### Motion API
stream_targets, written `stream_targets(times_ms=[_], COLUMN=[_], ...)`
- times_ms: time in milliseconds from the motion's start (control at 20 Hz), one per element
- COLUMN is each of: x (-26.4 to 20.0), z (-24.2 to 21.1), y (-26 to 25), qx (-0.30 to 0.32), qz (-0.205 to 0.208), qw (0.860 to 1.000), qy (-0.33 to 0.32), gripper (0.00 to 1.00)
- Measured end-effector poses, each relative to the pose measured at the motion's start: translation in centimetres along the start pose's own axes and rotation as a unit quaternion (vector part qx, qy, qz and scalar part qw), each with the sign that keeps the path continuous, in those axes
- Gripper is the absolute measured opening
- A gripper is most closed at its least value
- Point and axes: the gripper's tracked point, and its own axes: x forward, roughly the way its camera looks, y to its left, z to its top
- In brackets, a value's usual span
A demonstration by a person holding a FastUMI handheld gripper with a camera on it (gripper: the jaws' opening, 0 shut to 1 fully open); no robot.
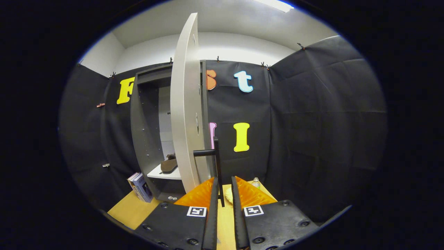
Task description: Open the shoe cabinet door, grab the shoes and put them into the shoe cabinet, then close the shoe cabinet door.
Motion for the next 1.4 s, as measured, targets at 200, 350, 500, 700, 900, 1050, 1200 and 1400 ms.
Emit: stream_targets(times_ms=[200,350,500,700,900,1050,1200,1400], x=[-3.3,-4.9,-5.5,-4.9,-2.5,-0.3,1.0,3.1], z=[-1.5,-4.6,-10.2,-18.3,-27.5,-33.1,-38.4,-44.3], y=[1.6,4.4,7.8,13.1,16.4,18.5,20.4,20.8], qx=[-0.013,-0.011,-0.004,0.018,0.01,-0.006,-0.008,-0.005], qz=[0.024,0.061,0.086,0.116,0.125,0.136,0.142,0.122], qw=[1.0,0.997,0.992,0.977,0.957,0.944,0.928,0.917], qy=[0.005,0.035,0.093,0.177,0.261,0.301,0.343,0.38], gripper=[0.44,0.7,1.0,0.99,0.99,0.99,0.99,0.99])
